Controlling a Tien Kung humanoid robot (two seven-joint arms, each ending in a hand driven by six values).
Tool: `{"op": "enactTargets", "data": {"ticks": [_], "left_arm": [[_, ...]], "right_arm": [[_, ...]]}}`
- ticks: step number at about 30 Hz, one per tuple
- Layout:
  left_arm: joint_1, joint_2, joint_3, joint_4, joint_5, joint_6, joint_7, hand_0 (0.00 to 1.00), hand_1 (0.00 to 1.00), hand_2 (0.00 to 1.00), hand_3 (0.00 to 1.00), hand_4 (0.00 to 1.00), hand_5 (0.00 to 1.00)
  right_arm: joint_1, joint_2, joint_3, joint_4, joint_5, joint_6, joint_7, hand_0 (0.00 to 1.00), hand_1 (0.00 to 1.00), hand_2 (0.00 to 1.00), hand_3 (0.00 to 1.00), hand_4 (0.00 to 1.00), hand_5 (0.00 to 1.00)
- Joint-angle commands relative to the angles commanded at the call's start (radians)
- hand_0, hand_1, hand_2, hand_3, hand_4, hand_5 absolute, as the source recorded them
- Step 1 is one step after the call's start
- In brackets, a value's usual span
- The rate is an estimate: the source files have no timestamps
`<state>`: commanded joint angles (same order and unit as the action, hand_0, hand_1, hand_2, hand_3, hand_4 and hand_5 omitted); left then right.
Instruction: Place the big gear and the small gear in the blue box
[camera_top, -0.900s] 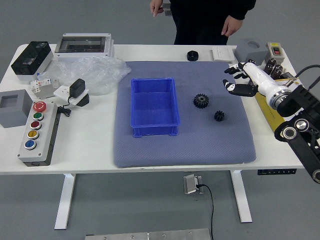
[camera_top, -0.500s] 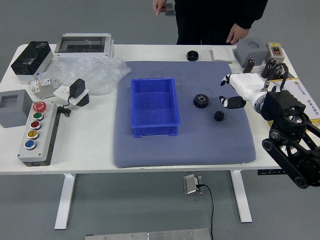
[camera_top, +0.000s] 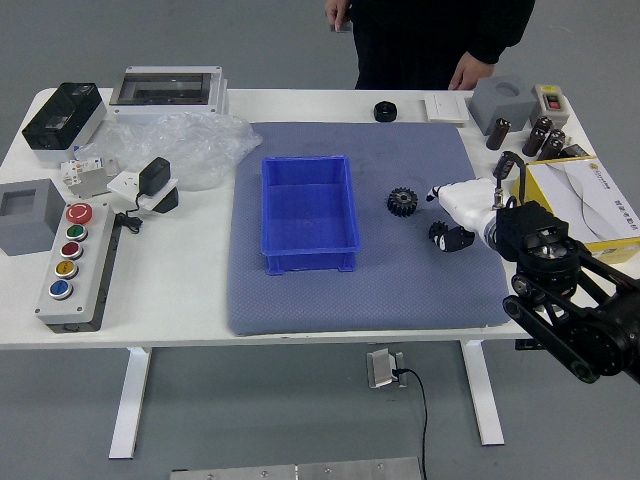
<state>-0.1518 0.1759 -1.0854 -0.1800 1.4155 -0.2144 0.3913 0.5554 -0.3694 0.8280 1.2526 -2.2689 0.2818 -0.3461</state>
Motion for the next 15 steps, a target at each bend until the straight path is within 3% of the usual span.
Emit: {"op": "enactTargets", "data": {"ticks": [15], "left_arm": [[-0.001,-0.005,0.003,0.000,-0.002,0.000,-0.001,0.829,0.789,0.780,0.759,0.664,0.356]], "right_arm": [[0.005,0.009,-0.019,-0.069,0.000,-0.033,0.012,0.799,0.727,0.807,0.849,0.652,0.284]]}}
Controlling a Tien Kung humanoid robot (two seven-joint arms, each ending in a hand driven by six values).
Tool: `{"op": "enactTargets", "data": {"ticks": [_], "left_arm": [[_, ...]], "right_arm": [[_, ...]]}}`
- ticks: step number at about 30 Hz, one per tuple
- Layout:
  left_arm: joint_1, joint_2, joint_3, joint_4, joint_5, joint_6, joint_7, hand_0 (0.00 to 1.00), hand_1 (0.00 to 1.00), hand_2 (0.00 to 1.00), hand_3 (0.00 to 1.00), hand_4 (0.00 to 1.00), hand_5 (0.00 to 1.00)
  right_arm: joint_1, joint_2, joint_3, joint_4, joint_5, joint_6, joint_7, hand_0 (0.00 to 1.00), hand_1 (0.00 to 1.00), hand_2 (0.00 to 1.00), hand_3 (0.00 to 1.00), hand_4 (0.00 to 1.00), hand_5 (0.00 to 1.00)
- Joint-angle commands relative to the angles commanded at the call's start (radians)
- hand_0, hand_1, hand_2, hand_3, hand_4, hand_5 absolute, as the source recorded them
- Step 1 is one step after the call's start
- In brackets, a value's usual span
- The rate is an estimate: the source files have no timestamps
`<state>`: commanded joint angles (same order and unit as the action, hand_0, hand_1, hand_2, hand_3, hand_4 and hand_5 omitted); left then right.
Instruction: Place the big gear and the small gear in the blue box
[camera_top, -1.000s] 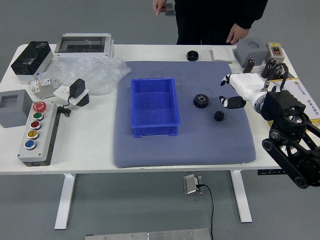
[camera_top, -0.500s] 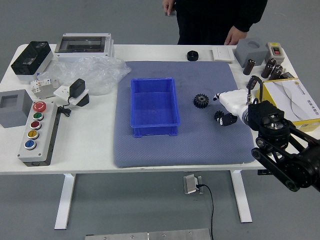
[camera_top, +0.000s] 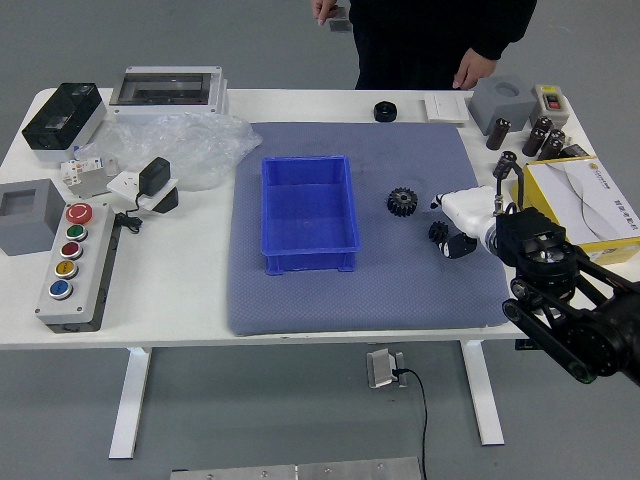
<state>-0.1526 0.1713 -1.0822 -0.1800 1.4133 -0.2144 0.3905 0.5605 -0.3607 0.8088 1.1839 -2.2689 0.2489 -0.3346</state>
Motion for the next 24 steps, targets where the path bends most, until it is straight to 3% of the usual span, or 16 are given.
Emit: {"op": "enactTargets", "data": {"ticks": [6,7,24], "left_arm": [[-0.001,-0.001,0.001,0.000,-0.001,0.000,0.000,0.829,0.789,0.780,0.759,0.665,0.357],[-0.001,-0.001,0.002,0.000,-0.001,0.000,0.000,0.829,0.789,0.780,0.759,0.664,0.358],[0.000,-0.001,0.001,0.000,0.003,-0.001,0.000,0.829,0.789,0.780,0.759,0.665,0.358]], "right_arm": [[0.005,0.013,-0.002,-0.033,0.000,-0.015,0.005,0.785,0.712,0.788,0.820,0.650,0.284],[0.006,0.015,-0.002,-0.037,0.000,-0.017,0.005,0.767,0.692,0.756,0.756,0.644,0.286],[-0.002,0.036,-0.003,-0.065,0.000,-0.032,0.002,0.709,0.632,0.678,0.684,0.629,0.297]]}}
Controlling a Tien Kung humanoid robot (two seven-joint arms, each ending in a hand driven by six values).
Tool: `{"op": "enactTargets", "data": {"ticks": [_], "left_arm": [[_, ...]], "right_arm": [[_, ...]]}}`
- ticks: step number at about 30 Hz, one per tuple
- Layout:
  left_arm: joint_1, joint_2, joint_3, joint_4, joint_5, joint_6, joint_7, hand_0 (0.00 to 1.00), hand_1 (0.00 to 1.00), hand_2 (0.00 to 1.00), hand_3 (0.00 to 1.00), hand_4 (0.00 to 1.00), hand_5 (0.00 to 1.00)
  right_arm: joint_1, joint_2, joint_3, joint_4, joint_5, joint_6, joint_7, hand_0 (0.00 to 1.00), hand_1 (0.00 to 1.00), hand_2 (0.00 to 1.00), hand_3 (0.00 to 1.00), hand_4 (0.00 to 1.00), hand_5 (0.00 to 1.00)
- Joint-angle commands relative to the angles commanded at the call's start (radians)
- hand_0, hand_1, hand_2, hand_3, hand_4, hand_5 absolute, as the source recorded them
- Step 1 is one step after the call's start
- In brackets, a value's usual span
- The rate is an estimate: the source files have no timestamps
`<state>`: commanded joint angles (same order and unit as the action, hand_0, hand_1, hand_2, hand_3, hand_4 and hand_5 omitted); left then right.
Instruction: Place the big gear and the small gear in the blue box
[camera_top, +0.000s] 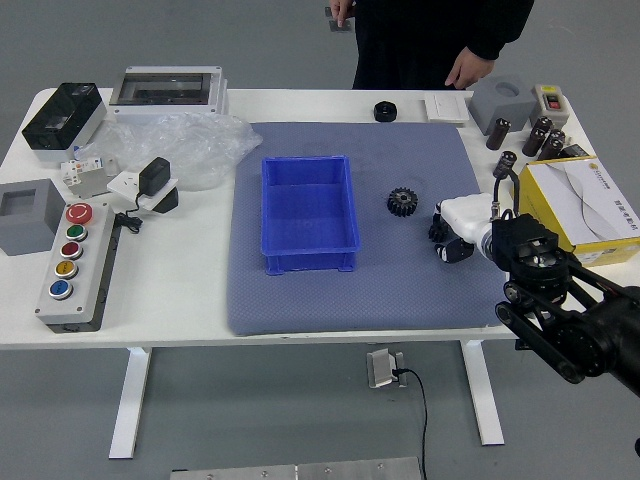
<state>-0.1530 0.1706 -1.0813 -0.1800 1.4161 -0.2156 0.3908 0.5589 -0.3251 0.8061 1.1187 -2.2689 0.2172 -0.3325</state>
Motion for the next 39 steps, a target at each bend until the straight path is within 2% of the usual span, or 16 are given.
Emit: {"op": "enactTargets", "data": {"ticks": [1,2,7,8,13,14,19,20,26,39], "left_arm": [[0.000,0.000,0.000,0.000,0.000,0.000,0.000,0.829,0.789,0.780,0.759,0.665,0.358],[0.000,0.000,0.000,0.000,0.000,0.000,0.000,0.829,0.789,0.780,0.759,0.665,0.358],[0.001,0.000,0.000,0.000,0.002,0.000,0.000,0.829,0.789,0.780,0.759,0.665,0.358],[0.001,0.000,0.000,0.000,0.002,0.000,0.000,0.829,0.789,0.780,0.760,0.665,0.357],[0.000,0.000,-0.001,0.000,0.003,0.000,0.000,0.829,0.789,0.780,0.760,0.665,0.357],[0.000,0.000,-0.001,0.000,0.003,0.000,0.000,0.829,0.789,0.780,0.759,0.666,0.359],[0.000,0.000,-0.001,0.000,0.003,0.000,0.000,0.829,0.789,0.780,0.759,0.666,0.359],[0.000,-0.001,-0.001,0.000,0.002,0.000,0.000,0.829,0.789,0.780,0.758,0.665,0.359],[0.000,-0.001,0.000,0.000,0.000,0.000,0.000,0.829,0.789,0.780,0.758,0.665,0.359],[-0.001,-0.001,0.000,0.000,-0.002,0.002,0.000,0.829,0.788,0.780,0.757,0.665,0.357]], "right_arm": [[-0.001,0.001,0.001,-0.001,0.000,-0.001,0.000,0.709,0.632,0.678,0.684,0.629,0.297],[-0.001,0.001,0.001,-0.002,0.000,-0.002,0.001,0.671,0.581,0.622,0.653,0.611,0.309],[-0.004,0.006,0.002,-0.007,0.000,-0.013,0.002,0.671,0.581,0.622,0.653,0.611,0.309],[-0.004,0.006,0.002,-0.008,0.000,-0.015,0.002,0.632,0.525,0.566,0.633,0.587,0.314],[-0.004,0.009,0.002,-0.014,0.000,-0.027,0.001,0.632,0.525,0.566,0.633,0.587,0.314],[-0.004,0.010,0.003,-0.015,0.000,-0.029,0.001,0.597,0.483,0.531,0.624,0.564,0.326],[-0.002,0.015,0.008,-0.022,0.000,-0.039,-0.004,0.597,0.483,0.531,0.624,0.564,0.326],[-0.002,0.016,0.009,-0.023,0.000,-0.041,-0.004,0.563,0.454,0.501,0.612,0.550,0.334],[-0.002,0.019,0.016,-0.030,0.000,-0.054,-0.007,0.542,0.434,0.480,0.598,0.536,0.332],[-0.004,0.018,0.033,-0.028,0.000,-0.074,-0.008,0.527,0.420,0.458,0.578,0.510,0.329]]}}
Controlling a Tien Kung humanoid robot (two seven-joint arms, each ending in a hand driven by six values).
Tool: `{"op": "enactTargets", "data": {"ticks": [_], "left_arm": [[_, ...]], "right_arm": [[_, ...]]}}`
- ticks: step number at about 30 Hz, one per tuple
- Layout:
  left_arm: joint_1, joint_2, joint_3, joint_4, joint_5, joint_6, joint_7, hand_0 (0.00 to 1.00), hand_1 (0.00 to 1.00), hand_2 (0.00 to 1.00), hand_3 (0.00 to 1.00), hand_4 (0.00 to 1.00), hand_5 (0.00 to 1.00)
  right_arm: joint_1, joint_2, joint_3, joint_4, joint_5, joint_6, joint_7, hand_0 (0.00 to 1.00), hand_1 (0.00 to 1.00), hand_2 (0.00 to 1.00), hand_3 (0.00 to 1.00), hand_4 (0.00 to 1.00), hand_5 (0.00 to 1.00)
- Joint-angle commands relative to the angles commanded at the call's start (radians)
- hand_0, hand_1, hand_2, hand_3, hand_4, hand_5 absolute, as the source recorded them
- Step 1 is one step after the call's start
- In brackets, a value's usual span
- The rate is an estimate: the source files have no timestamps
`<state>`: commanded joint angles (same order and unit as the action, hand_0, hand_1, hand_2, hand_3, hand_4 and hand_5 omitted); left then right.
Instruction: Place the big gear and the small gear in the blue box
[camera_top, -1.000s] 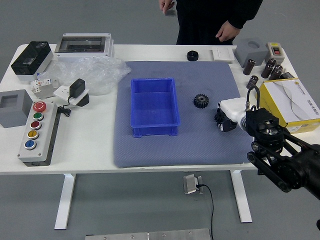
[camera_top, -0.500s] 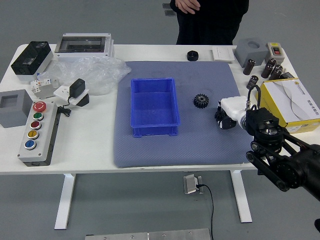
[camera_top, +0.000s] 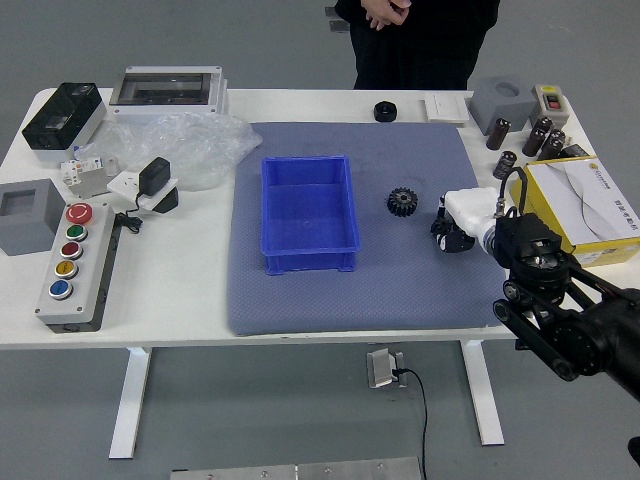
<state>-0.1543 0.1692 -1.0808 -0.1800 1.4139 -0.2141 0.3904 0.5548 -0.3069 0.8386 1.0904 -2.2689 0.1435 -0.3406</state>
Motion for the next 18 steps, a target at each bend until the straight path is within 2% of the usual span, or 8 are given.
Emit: {"op": "enactTargets", "data": {"ticks": [18], "left_arm": [[0.000,0.000,0.001,0.000,-0.004,0.000,0.000,0.829,0.789,0.780,0.758,0.665,0.356]], "right_arm": [[-0.002,-0.012,0.056,0.031,0.000,-0.009,-0.004,0.528,0.415,0.446,0.565,0.472,0.324]]}}
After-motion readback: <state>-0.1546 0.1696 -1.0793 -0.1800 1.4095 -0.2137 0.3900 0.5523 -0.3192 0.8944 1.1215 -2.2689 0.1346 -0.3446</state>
